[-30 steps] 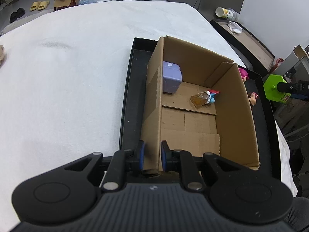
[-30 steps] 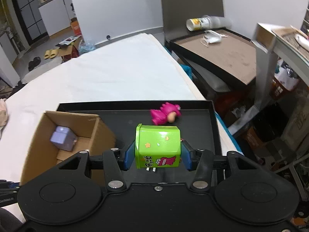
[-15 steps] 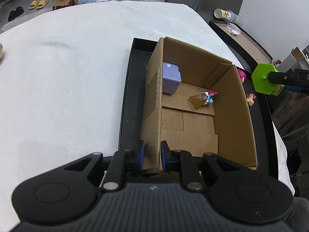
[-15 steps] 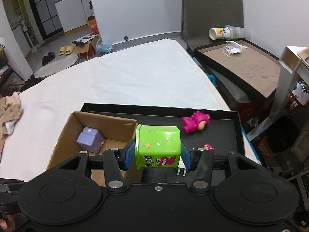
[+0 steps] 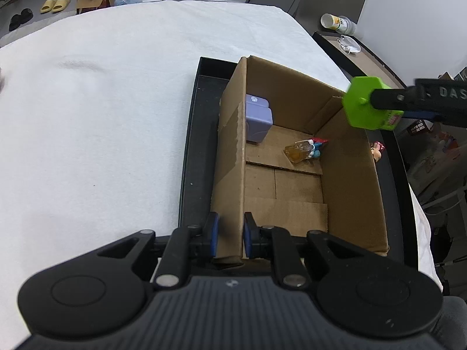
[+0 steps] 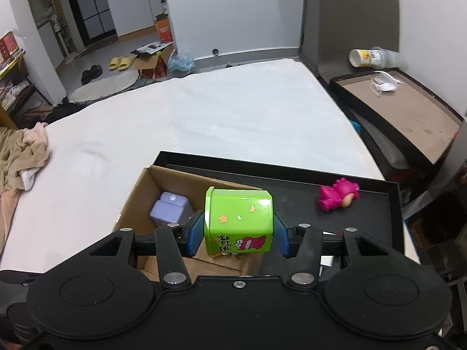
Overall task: Organize rigid objects
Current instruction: 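Grasp the green toy with the right tool and lift it toward the box, then lower the green toy into the box and open the right tool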
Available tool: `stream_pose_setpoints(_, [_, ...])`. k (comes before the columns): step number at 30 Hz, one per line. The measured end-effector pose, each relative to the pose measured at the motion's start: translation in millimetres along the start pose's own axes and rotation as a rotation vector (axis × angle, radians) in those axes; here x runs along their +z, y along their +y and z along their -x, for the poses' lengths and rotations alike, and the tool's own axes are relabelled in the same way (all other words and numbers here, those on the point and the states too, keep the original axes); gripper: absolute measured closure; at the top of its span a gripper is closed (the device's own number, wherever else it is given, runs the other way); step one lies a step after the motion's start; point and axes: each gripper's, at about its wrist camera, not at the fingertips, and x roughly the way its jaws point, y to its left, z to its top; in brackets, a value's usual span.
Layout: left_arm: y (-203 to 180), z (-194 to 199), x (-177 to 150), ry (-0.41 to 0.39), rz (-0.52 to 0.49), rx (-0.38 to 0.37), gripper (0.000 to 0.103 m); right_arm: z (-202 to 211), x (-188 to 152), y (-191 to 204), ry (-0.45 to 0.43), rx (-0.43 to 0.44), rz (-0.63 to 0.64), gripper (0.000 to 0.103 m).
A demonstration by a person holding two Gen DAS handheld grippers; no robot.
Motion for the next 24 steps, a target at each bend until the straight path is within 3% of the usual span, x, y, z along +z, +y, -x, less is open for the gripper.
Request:
stream_pose_setpoints(11, [0.1, 0.1, 0.1, 0.000, 0.001, -0.005, 0.087, -19.1, 7.1, 27.7, 0.020, 0.045, 0.025, 0.054])
stream_pose_setpoints(14, [0.0, 0.0, 0.1, -0.001, 0.000, -0.005, 0.086, -19.7, 7.6, 31.7, 0.022, 0.038, 0.032, 0.047])
stream_pose_setpoints(24, [0.2, -0.9, 0.5, -0.001, -0.004, -0.004, 0.087, -5.0, -5.9, 10.2, 0.028, 0.046, -0.005, 0.045])
